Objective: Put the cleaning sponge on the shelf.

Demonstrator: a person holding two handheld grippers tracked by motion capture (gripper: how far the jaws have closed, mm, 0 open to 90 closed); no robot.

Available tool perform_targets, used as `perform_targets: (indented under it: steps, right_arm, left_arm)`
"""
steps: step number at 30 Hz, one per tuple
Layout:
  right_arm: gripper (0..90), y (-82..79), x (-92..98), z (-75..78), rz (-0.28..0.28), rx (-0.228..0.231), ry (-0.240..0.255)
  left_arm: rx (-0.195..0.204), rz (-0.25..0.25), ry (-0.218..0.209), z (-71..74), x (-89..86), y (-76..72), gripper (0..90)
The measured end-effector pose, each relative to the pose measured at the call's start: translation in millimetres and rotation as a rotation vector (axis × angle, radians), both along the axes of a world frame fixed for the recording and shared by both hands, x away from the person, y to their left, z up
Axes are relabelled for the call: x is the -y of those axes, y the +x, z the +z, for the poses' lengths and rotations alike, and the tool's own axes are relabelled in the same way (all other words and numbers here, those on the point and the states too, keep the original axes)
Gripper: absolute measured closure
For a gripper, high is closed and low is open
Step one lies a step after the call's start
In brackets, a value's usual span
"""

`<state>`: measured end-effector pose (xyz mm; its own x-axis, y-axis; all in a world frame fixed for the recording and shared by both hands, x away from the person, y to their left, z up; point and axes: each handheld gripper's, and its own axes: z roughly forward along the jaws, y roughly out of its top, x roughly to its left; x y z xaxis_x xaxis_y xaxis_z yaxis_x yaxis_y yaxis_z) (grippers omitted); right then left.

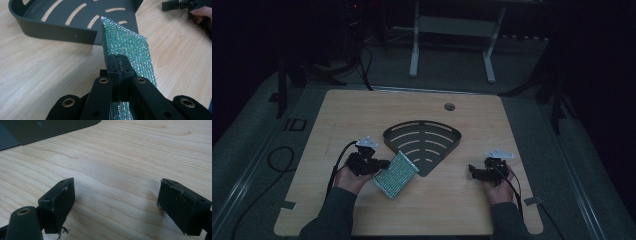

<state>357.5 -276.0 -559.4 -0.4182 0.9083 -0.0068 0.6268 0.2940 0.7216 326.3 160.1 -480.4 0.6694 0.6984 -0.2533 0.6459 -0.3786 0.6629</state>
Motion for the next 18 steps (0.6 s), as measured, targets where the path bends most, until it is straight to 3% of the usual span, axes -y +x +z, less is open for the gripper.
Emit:
perform_targets:
  steps: [18]
  right_arm:
    - [13.9,0.0,0.0,0.0,0.000,0.000,0.000]
  left_arm:
    - [0.039,0.010,-0.016,14.4,6.5,16.2,90.0]
